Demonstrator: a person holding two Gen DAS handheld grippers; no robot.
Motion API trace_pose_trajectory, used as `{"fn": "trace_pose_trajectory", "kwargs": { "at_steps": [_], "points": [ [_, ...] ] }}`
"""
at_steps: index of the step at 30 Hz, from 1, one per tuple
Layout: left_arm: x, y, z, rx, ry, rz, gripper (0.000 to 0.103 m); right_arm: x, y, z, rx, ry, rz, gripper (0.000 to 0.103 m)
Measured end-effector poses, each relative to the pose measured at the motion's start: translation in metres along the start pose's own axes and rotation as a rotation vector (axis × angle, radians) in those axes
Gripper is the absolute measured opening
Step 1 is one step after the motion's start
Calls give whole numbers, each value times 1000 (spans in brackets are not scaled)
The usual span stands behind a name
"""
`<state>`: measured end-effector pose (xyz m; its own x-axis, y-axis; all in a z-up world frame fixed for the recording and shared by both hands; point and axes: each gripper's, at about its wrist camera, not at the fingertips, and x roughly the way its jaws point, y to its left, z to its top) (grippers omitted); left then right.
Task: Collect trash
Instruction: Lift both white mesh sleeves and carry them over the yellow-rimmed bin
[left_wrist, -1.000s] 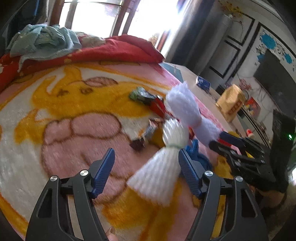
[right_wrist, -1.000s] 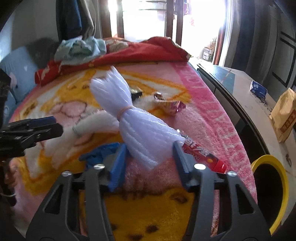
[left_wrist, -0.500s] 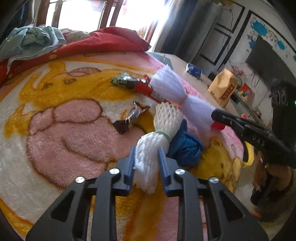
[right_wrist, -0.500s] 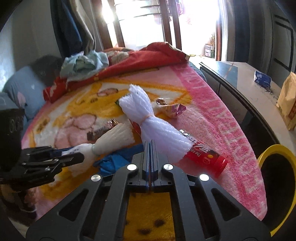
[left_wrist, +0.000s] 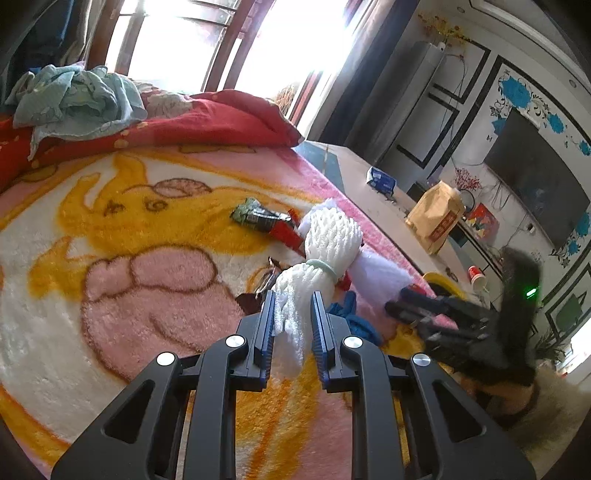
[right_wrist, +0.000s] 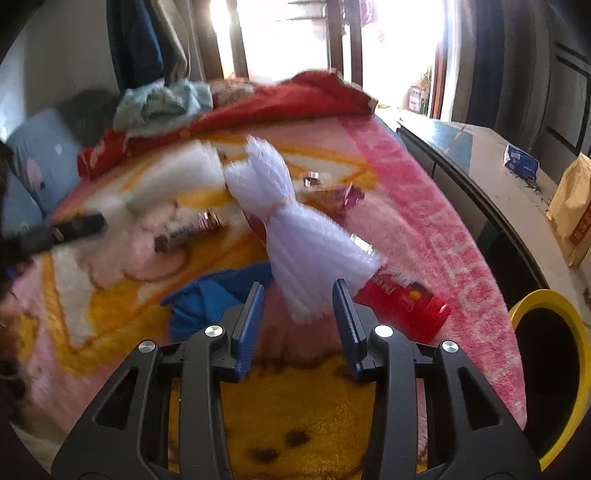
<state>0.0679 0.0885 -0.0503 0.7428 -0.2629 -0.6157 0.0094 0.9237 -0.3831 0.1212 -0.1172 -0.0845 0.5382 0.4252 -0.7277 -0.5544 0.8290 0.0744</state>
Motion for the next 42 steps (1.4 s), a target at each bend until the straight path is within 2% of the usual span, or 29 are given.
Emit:
{"fn": "trace_pose_trajectory", "kwargs": {
  "at_steps": [2, 5, 9, 13, 19, 26, 42],
  "points": [
    [-1, -1, 1, -2, -5, -7, 18, 8, 3, -2, -28, 17, -22, 31],
    [-4, -5, 3, 2, -14, -13, 18, 19, 5, -6, -60, 28, -75, 19],
    [-6, -11, 7, 9, -27, -21, 18, 14, -3, -6, -13, 10, -41, 9],
    [-7, -16, 11, 15, -43, -32, 18, -7, -10, 1, 52, -44, 42, 8],
    [-10, -29, 19, 30, -70, -54, 18, -42, -15, 13, 87, -129, 66, 8],
    [-10, -46, 26, 56, -86, -83, 18, -70, -40, 16, 162, -183, 50, 8],
    [9, -96, 35, 150, -80, -180, 17, -112, -97, 5, 292, -259, -68, 8]
  ]
}}
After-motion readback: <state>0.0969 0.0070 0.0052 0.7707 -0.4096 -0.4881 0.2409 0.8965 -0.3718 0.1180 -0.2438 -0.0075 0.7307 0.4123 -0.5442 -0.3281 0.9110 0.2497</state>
